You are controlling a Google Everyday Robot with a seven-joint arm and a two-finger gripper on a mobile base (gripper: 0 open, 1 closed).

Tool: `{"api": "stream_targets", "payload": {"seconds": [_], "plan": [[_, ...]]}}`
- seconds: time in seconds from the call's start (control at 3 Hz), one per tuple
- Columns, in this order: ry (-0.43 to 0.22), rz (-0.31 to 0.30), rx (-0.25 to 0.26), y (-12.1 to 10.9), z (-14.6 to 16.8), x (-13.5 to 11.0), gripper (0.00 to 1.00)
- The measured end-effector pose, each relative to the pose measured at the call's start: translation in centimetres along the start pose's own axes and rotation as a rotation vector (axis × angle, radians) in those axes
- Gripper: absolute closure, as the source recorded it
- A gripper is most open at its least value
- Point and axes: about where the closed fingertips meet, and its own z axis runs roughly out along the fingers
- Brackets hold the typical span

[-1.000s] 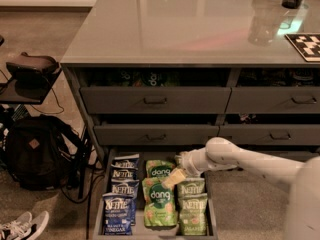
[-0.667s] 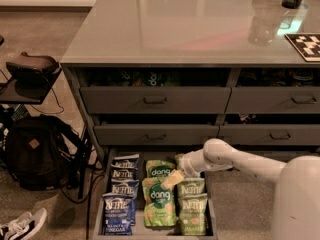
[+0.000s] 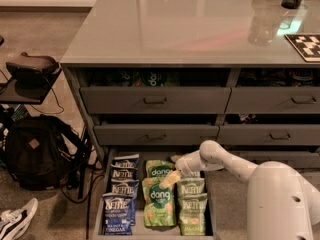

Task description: Pick green rice chip bag from bottom drawer and place on counter

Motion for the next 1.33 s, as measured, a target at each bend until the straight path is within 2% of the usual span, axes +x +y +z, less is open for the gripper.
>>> {"api": "stream_targets", "payload": {"seconds": [0.33,1.0,1.33], "plan": [[0.0,0.0,0.0,0.0,0.0,0.0,0.0],[0.059,0.044,0.019,-3.4,4.5,3.0,0.0],[0.095,0.068,0.013,-4.7,6.2,4.4,0.0]]}}
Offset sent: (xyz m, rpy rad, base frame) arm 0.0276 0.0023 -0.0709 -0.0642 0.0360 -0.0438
